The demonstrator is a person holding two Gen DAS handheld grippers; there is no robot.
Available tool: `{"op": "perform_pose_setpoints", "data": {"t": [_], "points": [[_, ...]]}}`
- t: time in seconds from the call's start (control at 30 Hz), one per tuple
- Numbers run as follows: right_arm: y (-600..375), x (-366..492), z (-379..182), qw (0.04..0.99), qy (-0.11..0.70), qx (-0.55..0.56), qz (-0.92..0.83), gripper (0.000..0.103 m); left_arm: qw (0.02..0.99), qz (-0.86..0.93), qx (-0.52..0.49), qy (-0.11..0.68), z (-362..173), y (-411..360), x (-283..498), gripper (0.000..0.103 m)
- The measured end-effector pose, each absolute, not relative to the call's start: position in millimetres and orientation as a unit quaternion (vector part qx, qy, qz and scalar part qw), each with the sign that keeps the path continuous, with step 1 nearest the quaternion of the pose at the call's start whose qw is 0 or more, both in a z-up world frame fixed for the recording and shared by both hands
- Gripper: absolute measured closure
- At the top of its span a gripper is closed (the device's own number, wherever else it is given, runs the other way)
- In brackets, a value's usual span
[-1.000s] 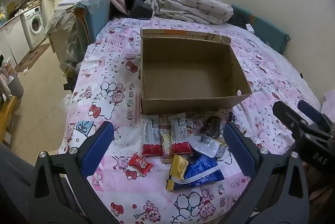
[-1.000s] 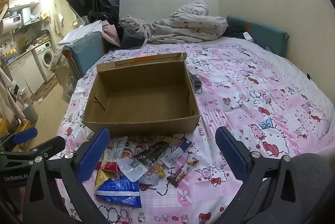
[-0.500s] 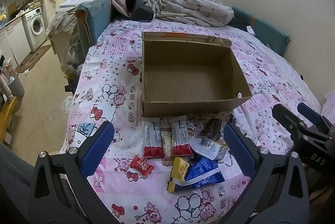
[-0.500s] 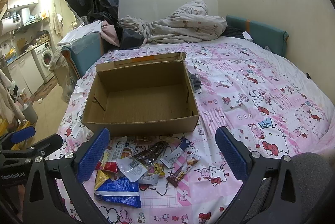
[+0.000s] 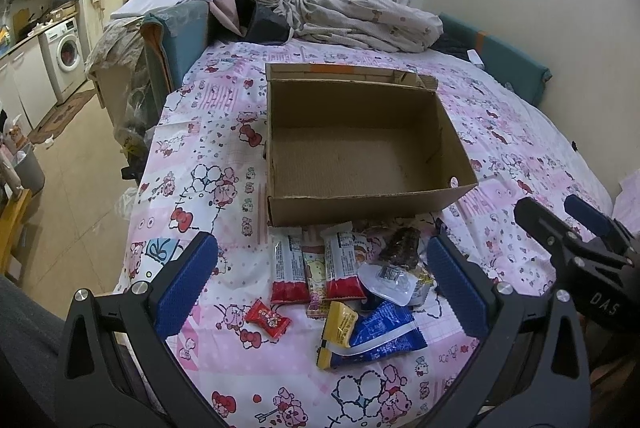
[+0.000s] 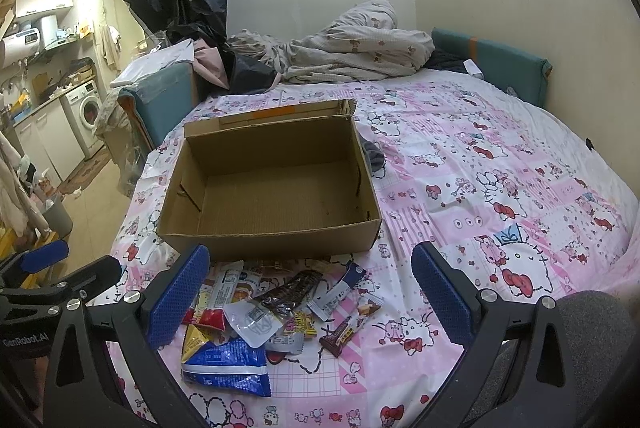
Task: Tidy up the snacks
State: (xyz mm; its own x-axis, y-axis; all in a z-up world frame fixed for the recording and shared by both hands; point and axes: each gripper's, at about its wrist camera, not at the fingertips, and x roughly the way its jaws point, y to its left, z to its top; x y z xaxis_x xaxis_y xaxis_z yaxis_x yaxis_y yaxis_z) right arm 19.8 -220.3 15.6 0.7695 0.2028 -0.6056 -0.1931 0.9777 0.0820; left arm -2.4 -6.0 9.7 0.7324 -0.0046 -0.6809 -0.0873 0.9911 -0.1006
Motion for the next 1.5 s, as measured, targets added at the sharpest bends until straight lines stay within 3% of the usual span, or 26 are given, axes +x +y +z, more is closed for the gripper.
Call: {"op": "perform_pose_setpoints", "data": {"t": [1.5], "points": [[-216.2,19.8,12.3,0.938,0.33,0.004,0.106,0.0,0.924,0.04,-0.077,0.373,7.3,4.2,0.5,0.0]]}}
